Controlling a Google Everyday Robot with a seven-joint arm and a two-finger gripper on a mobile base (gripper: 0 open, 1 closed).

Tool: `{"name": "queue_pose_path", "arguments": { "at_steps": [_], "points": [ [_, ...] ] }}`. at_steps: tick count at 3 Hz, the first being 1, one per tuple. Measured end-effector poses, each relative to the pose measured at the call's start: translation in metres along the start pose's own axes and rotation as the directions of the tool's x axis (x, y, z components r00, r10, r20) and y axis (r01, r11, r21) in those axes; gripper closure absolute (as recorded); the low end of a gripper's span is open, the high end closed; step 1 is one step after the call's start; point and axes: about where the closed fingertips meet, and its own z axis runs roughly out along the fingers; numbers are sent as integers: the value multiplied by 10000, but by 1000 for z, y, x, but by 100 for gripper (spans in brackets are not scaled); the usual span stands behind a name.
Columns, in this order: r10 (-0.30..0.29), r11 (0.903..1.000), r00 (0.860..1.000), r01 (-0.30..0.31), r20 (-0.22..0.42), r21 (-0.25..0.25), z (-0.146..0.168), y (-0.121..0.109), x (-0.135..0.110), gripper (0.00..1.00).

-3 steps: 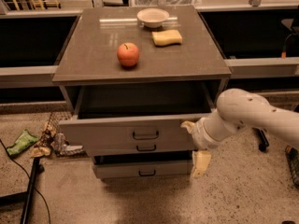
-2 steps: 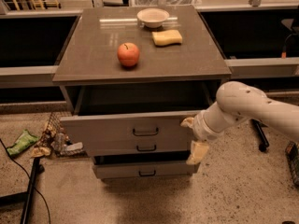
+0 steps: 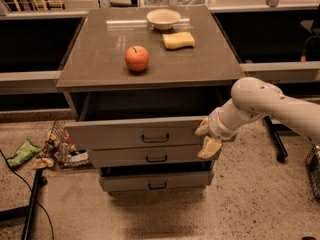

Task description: Close top drawer

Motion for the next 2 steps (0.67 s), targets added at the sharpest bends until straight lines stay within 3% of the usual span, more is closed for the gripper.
{"name": "queue_pose_path", "arguments": {
  "at_steps": [1, 2],
  "points": [
    [156, 9998, 9999, -155, -29, 129, -2, -11, 3, 8],
    [245, 9996, 9997, -244, -3, 142, -2, -14, 8, 0]
  ]
}}
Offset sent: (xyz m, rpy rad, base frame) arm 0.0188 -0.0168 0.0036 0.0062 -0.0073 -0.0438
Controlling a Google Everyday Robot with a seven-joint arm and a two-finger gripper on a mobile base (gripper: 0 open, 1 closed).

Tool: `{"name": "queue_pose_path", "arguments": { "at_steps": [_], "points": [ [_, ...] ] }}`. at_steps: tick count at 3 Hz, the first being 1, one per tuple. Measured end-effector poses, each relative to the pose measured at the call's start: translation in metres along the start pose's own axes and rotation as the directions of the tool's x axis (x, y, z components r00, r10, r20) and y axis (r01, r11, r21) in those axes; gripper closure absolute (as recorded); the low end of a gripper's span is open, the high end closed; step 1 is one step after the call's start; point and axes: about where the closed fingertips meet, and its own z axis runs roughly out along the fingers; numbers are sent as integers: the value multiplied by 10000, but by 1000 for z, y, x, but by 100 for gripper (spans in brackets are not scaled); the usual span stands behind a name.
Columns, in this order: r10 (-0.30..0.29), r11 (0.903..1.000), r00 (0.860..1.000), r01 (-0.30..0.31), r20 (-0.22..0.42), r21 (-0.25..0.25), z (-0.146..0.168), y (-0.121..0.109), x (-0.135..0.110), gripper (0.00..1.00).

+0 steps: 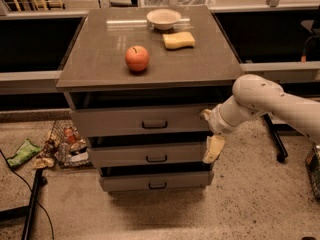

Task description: Close top drawer

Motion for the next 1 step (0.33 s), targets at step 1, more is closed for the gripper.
{"name": "queue_pose_path", "arguments": {
  "at_steps": [1],
  "points": [
    [0, 10000, 10000, 0, 0, 0, 0, 0, 0, 0]
  ]
}}
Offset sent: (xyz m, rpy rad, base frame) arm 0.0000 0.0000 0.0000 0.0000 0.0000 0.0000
